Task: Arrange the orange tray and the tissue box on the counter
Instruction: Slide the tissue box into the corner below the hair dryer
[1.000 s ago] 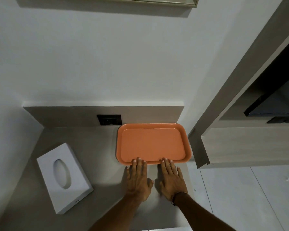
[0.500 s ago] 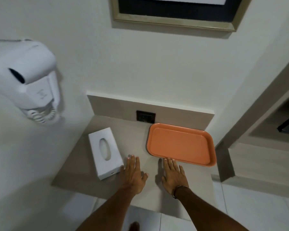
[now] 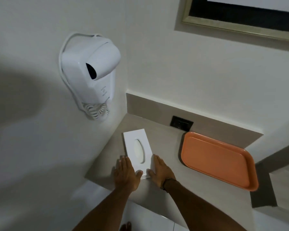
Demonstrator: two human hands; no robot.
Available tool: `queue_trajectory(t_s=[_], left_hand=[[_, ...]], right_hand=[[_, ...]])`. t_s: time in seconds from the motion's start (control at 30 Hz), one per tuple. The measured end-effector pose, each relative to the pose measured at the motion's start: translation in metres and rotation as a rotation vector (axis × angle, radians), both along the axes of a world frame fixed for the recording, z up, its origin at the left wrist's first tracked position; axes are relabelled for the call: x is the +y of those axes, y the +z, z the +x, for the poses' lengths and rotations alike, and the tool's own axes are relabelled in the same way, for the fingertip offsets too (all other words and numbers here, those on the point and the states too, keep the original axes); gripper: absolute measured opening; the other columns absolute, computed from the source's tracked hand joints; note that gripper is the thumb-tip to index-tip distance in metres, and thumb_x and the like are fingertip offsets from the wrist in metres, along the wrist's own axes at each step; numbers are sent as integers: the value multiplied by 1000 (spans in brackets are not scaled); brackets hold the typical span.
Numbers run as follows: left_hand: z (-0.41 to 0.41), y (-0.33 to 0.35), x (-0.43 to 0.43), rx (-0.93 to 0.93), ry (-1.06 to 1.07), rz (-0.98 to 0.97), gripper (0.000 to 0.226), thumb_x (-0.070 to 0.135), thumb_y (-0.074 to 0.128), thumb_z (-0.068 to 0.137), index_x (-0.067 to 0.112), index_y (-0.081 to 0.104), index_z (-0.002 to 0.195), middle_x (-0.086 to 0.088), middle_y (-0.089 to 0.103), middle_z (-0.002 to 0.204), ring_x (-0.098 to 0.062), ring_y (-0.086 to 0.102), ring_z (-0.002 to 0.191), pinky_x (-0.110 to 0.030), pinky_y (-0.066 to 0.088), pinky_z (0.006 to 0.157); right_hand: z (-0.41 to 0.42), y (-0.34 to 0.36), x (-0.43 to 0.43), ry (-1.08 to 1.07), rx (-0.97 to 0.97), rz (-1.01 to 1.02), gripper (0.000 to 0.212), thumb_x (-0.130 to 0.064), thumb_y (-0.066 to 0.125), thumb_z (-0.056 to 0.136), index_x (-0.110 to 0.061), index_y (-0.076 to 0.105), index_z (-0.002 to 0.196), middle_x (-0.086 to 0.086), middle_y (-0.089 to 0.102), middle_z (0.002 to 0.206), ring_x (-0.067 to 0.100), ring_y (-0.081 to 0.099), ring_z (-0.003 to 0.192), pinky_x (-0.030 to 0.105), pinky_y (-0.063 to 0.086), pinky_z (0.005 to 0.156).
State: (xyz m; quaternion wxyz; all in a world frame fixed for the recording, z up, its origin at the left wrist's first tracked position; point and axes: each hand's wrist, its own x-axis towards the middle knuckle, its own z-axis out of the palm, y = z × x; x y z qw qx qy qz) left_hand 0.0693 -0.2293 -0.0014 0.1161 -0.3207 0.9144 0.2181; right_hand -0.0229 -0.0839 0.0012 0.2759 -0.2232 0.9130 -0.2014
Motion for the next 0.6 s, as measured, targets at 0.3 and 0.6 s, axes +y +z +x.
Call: queue_trajectory(t_s=[0.3,0.6], left_hand=[[-17,-11,-5,120,129,348,100,43,61,93,13,-9,157,-6,16,168,-29,30,149,-42,36,117],[-53,-2,-53,180,148,424,95,27,73,87,22,8,157,-4,39,155,-29,44,141,-48,50,109]], right_hand=[[-21,-12,-25,-254,-257,-182,80,-33,77,83,-26,32,149,2,48,150,28,46,136,49,40,115],[-33,-8,-67,-397,-213,-262,69,-33,82,78,-23,45,136,3,57,134,26,54,121,47,50,106]])
